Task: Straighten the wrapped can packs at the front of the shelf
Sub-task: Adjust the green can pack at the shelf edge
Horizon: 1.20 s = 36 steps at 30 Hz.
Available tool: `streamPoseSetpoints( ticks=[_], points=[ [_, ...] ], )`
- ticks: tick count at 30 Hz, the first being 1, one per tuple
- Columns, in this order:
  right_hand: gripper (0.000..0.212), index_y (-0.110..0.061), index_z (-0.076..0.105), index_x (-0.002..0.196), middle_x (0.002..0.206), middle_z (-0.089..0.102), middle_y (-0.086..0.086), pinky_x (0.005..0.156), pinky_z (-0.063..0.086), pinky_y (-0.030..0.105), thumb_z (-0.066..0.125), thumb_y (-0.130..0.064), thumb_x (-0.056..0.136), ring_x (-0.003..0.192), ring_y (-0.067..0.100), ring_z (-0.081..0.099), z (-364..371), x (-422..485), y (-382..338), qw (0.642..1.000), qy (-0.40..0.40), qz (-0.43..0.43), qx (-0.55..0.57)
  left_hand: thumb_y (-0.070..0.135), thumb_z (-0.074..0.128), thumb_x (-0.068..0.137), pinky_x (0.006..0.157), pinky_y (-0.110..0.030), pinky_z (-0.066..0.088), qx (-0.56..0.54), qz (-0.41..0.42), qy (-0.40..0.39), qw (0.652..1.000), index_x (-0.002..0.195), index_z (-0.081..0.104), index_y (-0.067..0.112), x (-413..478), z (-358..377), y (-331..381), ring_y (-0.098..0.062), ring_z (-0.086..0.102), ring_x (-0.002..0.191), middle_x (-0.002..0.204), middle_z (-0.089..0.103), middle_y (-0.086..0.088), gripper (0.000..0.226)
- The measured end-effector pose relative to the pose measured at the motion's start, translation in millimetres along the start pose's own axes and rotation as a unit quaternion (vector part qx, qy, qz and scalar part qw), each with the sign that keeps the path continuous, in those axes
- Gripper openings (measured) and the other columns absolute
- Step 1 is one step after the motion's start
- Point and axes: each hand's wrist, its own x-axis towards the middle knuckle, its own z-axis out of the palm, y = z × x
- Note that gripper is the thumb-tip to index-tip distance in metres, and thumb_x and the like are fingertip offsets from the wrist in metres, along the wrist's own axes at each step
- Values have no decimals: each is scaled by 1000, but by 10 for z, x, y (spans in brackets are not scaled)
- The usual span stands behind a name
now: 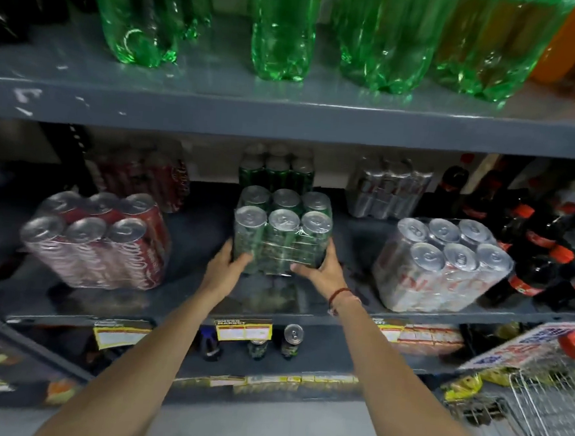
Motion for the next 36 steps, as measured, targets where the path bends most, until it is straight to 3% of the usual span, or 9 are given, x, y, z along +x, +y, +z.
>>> streamPoseSetpoints(
  ticks=[2,5,10,16,19,25,36],
  points=[
    [100,-19,16,147,137,48,4,111,36,37,80,-7,71,126,17,44,-22,-24,71,999,-1,25,-43,25,61,85,88,-32,41,50,1,-50,998,144,27,22,44,-30,-126,-24,52,120,128,55,-1,68],
    [98,-22,15,148,137,52,8,111,38,42,77,-8,74,128,25,49,2,-65,224,996,6,32,-80,15,70,78,102,-39,44,96,26,-50,994,145,26,21,48,-23,-256,-26,53,123,133,56,-5,80],
    [92,-18,18,148,134,56,12,109,41,42,75,-9,76,124,27,53,11,-189,274,993,43,13,-112,9,72,76,103,-31,40,105,83,-45,990,146,25,21,-59,-51,-462,-23,55,122,133,58,-6,85],
    [85,-13,17,148,135,56,10,103,40,32,71,-14,82,124,26,52,12,-510,336,986,54,-31,-154,28,72,77,88,-33,52,173,128,-10,976,146,25,22,-388,-55,-599,-21,66,103,121,67,-3,84],
    [86,-11,17,148,133,57,10,100,41,29,72,-15,81,122,26,53,-14,-602,359,984,52,-38,-169,32,74,75,92,-37,50,177,139,7,974,146,26,20,-493,-54,-623,-24,60,115,127,64,-5,87],
    [86,-13,22,146,132,58,11,102,47,43,74,-20,78,121,28,54,22,-716,428,980,79,-35,-178,32,75,74,94,-39,50,167,141,39,975,144,33,20,-557,-25,-659,-25,61,115,123,66,-7,82],
    [84,-14,29,143,124,63,9,100,49,44,78,-22,74,114,24,59,25,-769,489,982,95,-40,-156,35,74,74,90,-41,52,173,142,62,973,138,42,19,-597,-19,-678,-26,66,106,114,71,-6,73]
  ],
)
